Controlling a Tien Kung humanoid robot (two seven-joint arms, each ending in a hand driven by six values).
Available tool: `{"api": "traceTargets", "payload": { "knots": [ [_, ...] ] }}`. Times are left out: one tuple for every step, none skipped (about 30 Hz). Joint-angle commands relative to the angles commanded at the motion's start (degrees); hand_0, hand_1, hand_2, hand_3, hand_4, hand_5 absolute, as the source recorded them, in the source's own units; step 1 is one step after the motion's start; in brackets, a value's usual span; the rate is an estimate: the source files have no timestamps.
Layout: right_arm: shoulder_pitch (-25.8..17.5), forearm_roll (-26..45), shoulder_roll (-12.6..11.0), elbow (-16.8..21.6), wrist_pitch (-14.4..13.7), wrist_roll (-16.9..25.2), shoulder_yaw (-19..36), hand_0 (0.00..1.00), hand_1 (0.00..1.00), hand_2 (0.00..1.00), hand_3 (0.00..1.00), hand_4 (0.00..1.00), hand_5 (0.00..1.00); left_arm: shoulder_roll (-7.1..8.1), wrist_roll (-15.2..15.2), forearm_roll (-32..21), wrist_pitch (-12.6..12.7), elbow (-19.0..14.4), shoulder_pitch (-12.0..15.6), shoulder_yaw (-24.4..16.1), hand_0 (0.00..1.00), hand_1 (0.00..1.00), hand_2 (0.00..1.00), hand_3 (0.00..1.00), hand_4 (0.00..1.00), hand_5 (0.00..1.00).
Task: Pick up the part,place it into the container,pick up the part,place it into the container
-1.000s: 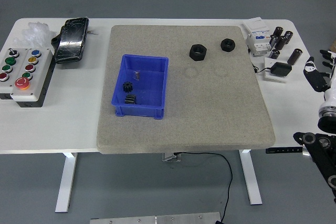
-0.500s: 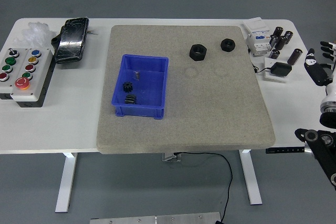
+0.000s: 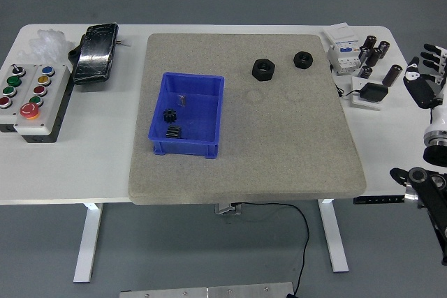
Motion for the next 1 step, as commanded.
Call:
{"api": "traceTargets", "payload": {
  "knots": [
    [0.6, 1.0, -0.2, -0.5, 0.0, 0.9, -0.6, 0.587, 0.726, 0.725, 0.705, 0.555, 0.272, -0.14, 0.8, 1.0, 0.2, 0.0, 0.0, -1.2, 0.707, 0.691, 0.714, 0.807, 0.772, 0.491]
  ]
}}
